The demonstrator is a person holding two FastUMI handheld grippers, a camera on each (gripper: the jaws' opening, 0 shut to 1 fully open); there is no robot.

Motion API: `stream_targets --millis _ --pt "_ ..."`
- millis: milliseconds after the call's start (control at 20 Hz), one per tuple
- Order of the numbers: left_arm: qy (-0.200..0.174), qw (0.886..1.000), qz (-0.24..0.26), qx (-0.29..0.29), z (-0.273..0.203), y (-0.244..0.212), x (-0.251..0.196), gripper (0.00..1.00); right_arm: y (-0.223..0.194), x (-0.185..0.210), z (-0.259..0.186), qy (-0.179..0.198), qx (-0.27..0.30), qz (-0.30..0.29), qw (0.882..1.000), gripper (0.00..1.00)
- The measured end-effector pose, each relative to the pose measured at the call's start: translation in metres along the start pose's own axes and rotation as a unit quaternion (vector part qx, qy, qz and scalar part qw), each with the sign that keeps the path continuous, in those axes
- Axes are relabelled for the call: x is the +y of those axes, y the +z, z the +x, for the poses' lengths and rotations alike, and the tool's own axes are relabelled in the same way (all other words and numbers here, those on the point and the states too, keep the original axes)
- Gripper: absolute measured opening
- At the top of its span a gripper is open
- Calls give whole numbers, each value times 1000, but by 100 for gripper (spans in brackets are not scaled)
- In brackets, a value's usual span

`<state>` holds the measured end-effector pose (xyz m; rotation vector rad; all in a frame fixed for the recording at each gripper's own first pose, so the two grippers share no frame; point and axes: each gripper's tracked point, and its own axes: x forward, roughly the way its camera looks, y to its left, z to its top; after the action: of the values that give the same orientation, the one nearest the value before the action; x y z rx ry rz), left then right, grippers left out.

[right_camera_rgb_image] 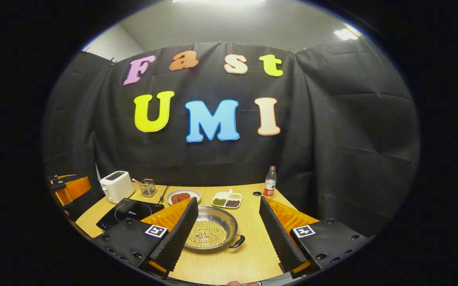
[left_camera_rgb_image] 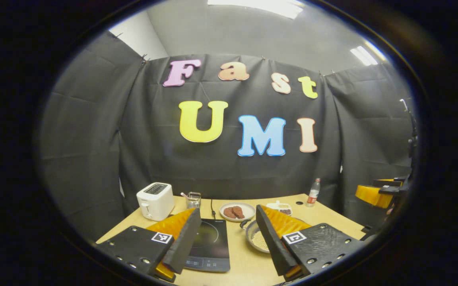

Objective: First push the handle of the pot to place it horizontally, then grasp the pot with both hands and set it on the induction cooktop.

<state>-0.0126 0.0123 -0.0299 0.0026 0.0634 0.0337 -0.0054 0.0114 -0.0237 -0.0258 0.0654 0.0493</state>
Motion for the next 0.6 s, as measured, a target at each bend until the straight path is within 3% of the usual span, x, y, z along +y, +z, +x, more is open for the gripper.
stream_targets --millis 250,550,600 --pt "6 1000 -3 8 1 -11 5 84 -3 5 11 17 22 -12 1000 96" --pt "11 1000 -5 20 2 -21 8 83 -10 23 29 68 62 -7 996 97" --pt "11 1000 -2 22 3 -21 7 87 -12 25 32 75 72 -11 995 96"
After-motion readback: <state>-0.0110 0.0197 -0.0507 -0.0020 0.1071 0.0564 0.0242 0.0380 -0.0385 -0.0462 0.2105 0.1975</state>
